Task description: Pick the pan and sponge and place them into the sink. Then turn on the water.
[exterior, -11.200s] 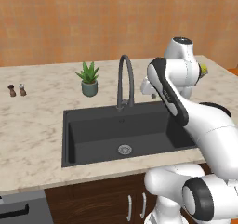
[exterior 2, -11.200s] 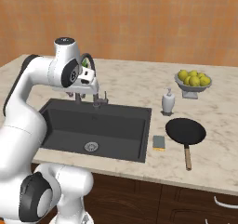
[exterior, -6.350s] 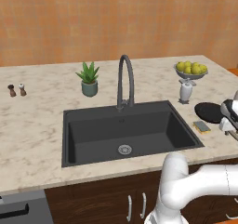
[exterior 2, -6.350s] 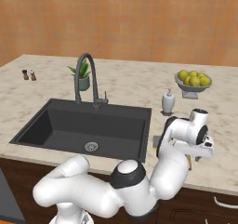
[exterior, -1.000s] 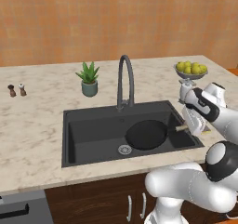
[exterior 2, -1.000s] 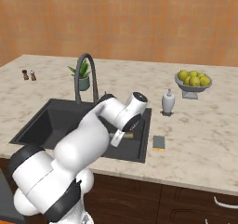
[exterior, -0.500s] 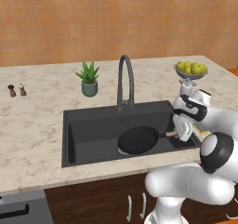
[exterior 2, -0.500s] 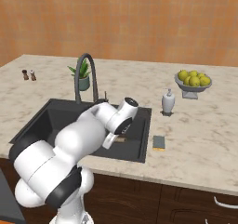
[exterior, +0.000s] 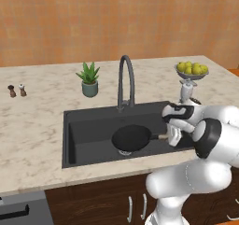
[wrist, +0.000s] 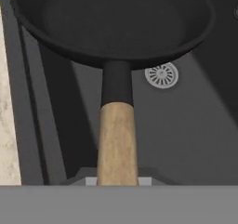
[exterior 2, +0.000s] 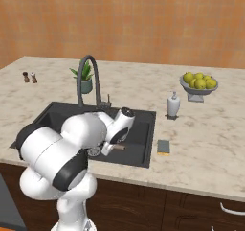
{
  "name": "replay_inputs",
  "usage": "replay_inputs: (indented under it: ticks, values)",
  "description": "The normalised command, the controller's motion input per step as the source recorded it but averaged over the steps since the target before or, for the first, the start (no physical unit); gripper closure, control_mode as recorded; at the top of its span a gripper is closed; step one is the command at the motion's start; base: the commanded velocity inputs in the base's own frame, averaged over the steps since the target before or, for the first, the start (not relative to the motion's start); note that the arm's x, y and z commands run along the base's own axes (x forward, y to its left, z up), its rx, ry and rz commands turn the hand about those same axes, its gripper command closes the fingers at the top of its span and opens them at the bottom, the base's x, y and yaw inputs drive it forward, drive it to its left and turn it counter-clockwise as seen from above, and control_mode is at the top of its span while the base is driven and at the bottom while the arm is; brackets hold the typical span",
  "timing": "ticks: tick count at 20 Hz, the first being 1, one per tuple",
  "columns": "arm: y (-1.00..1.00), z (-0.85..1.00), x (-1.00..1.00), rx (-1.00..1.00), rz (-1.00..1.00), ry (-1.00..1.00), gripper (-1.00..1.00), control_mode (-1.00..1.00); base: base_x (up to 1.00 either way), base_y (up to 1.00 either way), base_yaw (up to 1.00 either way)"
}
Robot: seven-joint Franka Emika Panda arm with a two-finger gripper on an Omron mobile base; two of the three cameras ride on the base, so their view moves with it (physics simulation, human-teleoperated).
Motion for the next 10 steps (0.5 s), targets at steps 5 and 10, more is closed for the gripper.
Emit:
replay_inputs:
  ticks: [5, 10]
  values:
    - [0.15, -0.47, 0.52, -0.09, -0.05, 0.02, 1.00, -1.00, 0.00, 0.00, 0.00]
    - [0.02, -0.49, 0.42, -0.14, 0.00, 0.17, 1.00, -1.00, 0.00, 0.00, 0.00]
